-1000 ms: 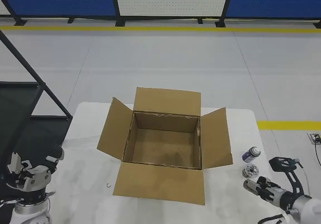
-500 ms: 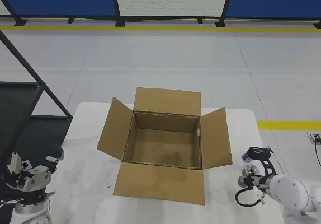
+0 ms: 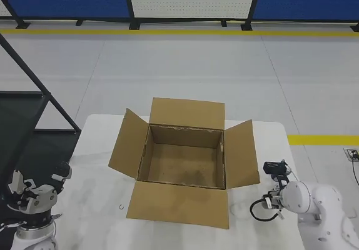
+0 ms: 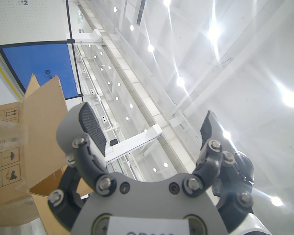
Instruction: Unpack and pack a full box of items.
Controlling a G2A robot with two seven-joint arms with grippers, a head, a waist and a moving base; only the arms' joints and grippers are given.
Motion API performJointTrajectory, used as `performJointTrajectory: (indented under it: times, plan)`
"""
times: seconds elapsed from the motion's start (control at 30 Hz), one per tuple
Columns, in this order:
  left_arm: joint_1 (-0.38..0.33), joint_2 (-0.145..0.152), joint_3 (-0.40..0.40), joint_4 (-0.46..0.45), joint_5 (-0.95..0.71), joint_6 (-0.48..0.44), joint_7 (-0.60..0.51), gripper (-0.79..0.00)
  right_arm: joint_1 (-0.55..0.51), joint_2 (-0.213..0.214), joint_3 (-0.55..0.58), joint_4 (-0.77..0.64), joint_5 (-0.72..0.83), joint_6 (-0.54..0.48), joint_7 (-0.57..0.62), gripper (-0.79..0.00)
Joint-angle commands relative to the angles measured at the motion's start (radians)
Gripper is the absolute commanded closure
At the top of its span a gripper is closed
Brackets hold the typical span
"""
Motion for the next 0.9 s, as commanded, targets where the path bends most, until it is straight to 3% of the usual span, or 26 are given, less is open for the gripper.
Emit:
performJointTrajectory:
  times: [0.0,0.3,0.33,0.4,0.43,0.53,0.73,0.87]
  plan:
    - [0.000,0.000,0.000,0.000,0.000,0.000,0.000,-0.785,0.010,0.000,-0.009,0.019,-0.007,0.006,0.000,0.000]
    - [0.000,0.000,0.000,0.000,0.000,0.000,0.000,-0.785,0.045,0.001,-0.052,0.082,-0.012,0.005,0.000,0.000]
    - [0.000,0.000,0.000,0.000,0.000,0.000,0.000,-0.785,0.048,0.002,-0.055,0.087,-0.010,0.006,0.000,-0.052]
    - [0.000,0.000,0.000,0.000,0.000,0.000,0.000,-0.785,0.054,0.003,-0.060,0.097,-0.008,0.008,0.000,-0.249]
    - [0.000,0.000,0.000,0.000,0.000,0.000,0.000,-0.785,0.057,0.003,-0.063,0.101,-0.004,0.008,0.000,-0.283]
    - [0.000,0.000,0.000,0.000,0.000,0.000,0.000,-0.785,0.066,0.004,-0.067,0.111,0.004,0.012,0.000,-0.360]
    - [0.000,0.000,0.000,0.000,0.000,0.000,0.000,-0.785,0.072,0.007,-0.061,0.101,0.019,0.026,0.000,-0.391]
    - [0.000,0.000,0.000,0.000,0.000,0.000,0.000,-0.785,0.050,0.010,-0.031,0.046,0.037,0.046,-0.022,-0.526]
